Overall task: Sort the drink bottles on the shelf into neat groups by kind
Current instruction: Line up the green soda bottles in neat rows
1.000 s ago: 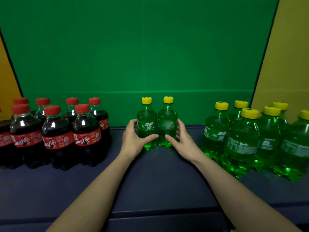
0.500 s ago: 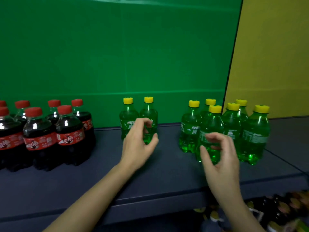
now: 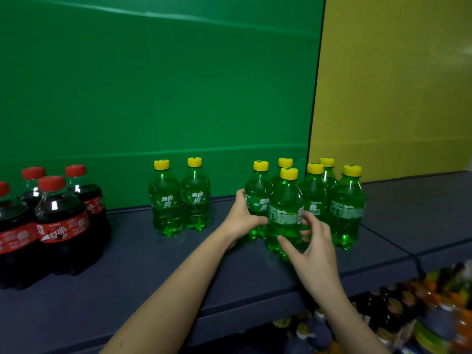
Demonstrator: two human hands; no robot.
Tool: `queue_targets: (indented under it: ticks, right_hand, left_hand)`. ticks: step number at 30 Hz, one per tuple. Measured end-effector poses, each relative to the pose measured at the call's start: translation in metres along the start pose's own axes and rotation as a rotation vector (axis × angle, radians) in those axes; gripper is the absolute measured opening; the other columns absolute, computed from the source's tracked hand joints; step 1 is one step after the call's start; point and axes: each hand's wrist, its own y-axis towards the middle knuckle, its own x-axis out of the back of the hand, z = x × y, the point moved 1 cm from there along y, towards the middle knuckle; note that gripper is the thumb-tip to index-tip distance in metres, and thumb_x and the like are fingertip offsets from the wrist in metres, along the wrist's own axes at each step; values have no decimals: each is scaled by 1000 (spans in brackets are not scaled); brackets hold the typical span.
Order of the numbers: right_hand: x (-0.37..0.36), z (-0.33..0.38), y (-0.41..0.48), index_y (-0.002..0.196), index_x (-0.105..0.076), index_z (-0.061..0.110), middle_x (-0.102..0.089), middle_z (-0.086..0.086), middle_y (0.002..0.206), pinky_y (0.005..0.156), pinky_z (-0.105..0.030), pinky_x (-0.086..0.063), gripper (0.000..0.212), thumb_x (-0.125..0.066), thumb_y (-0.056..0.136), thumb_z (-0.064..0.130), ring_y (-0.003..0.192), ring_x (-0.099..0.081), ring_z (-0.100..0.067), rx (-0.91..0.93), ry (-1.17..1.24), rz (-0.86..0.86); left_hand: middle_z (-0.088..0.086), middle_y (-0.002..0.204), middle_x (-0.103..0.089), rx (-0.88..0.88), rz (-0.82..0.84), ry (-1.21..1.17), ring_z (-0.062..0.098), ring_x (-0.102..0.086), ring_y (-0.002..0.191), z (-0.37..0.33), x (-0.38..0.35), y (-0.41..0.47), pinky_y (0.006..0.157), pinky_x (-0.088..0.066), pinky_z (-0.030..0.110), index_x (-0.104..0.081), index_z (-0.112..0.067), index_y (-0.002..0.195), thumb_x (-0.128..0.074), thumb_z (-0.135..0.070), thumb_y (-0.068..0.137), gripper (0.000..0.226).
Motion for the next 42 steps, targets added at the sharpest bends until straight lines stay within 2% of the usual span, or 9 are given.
queue_targets:
  ticks: [3,6,11,15,18,22,27,32,42]
  right_hand:
    - [4,-3,4,113,-45,17,-44,0,108,87,-23,-38,57,-80,68,18,98,-48,-14,-14,87,32]
    - [6,-5,8,107,-38,19,-49,-2,120,95,-23,-38,57,-79,69,12,111,-49,-14,-148,295,229]
    - [12,-2,11,112,-31,34,-47,24,102,73,-5,-39,61,-76,73,18,93,-48,6,-136,283,430]
    - [9,2,14,110,-50,39,-59,17,117,89,-10,-43,55,-80,65,34,104,-55,6,-79,278,534]
    - [3,4,15,117,-51,30,-63,14,115,96,-24,-47,66,-83,60,37,105,-60,1,-59,298,535]
    - [-10,17,16,111,-52,26,-65,16,109,84,-10,-46,58,-83,62,30,97,-61,8,7,294,505]
    - [-41,40,23,107,-51,25,-64,18,102,80,-8,-45,60,-84,59,39,95,-60,5,80,243,435]
    - [-78,58,27,115,-48,21,-63,2,116,94,-36,-46,73,-80,57,53,108,-58,-17,81,147,404]
    - [-112,65,19,117,-36,17,-56,-2,120,86,-34,-45,75,-73,65,56,112,-53,-23,101,4,467]
  left_hand:
    - [1,104,-58,-11,27,-38,8,-57,90,-3,3,-1,75,-50,13,-36,-11,120,-68,9,74,59]
    - [4,105,-60,-18,-30,-52,13,-58,93,-2,6,1,82,-49,22,-42,-9,118,-70,6,74,54]
    - [11,110,-65,-42,-104,14,24,-62,102,-1,12,-2,92,-50,38,-51,-8,113,-74,1,70,50]
    - [11,103,-68,-38,-128,-12,23,-64,95,-5,23,-16,85,-53,34,-54,-8,106,-77,2,66,46]
    - [9,103,-69,-19,-132,-92,21,-66,95,-11,38,-31,80,-55,28,-56,-6,107,-80,-1,64,50]
    - [7,111,-68,-9,-167,-110,20,-65,102,-17,72,-54,89,-53,35,-54,-5,119,-93,-27,42,89]
    - [3,95,-73,-51,-260,-34,14,-69,88,-19,115,-80,78,-55,26,-61,-5,106,-86,-9,51,60]
    - [1,99,-72,-63,-309,62,11,-68,91,-10,143,-95,78,-53,19,-63,-9,106,-87,-16,46,65]
    - [1,102,-71,-58,-354,80,14,-67,96,10,153,-98,87,-53,26,-62,-11,105,-85,-6,58,53]
